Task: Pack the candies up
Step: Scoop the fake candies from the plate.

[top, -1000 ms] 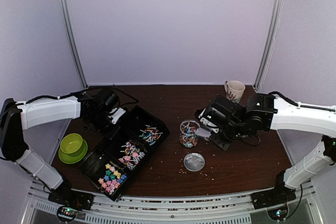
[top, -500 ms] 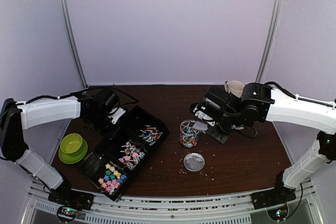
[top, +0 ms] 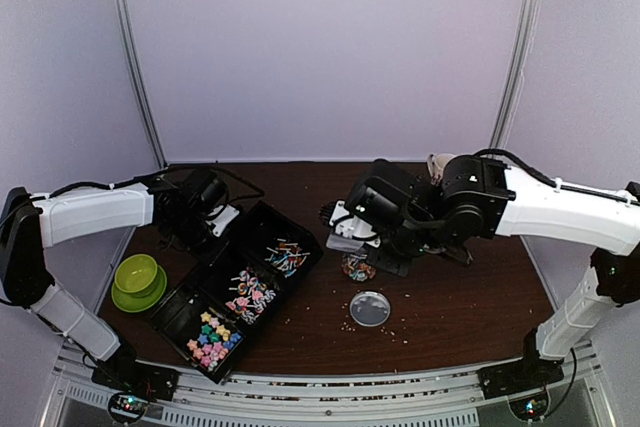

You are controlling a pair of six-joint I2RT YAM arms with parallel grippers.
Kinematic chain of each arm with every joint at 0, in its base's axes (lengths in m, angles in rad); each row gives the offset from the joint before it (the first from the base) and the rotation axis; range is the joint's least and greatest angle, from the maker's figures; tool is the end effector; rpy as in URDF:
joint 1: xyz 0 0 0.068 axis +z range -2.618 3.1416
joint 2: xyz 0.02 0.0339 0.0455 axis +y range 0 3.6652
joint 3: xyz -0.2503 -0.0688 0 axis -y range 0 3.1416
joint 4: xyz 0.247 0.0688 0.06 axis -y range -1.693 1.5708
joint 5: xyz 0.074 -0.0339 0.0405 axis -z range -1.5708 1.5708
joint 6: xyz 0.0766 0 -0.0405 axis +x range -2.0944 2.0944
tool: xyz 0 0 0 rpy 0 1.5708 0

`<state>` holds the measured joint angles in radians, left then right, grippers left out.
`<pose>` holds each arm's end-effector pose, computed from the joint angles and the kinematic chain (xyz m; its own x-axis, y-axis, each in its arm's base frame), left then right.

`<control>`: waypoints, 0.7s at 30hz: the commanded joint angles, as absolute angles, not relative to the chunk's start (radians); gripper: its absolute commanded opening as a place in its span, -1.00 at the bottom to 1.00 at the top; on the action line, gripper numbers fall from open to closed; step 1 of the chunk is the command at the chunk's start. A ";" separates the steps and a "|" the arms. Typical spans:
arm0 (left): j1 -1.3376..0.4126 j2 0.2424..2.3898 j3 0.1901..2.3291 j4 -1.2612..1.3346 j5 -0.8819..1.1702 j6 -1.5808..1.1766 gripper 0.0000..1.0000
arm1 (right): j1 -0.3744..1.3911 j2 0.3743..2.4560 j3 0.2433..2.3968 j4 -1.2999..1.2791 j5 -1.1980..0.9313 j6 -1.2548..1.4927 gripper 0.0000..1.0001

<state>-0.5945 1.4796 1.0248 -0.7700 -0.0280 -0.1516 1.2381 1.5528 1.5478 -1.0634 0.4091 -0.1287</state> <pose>0.2468 -0.1643 0.1665 -0.8538 0.3950 -0.3392 0.4280 0.9034 -0.0252 0.1373 0.3041 0.2961 -0.1806 -0.8832 -0.4328 -0.8347 0.3704 -0.4075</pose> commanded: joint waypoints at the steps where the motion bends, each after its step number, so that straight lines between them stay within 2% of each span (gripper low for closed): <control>1: -0.585 1.468 1.074 -0.718 0.001 -0.171 -1.00 | 1.276 1.627 1.618 -1.065 0.468 -0.202 -1.00; 15: -0.603 1.478 1.080 -0.732 -0.026 -0.170 -1.00 | 1.308 1.912 1.898 -1.153 0.595 -0.289 -1.00; 21: -0.605 1.476 1.079 -0.731 -0.026 -0.170 -1.00 | 1.308 1.987 1.944 -1.201 0.649 -0.313 -1.00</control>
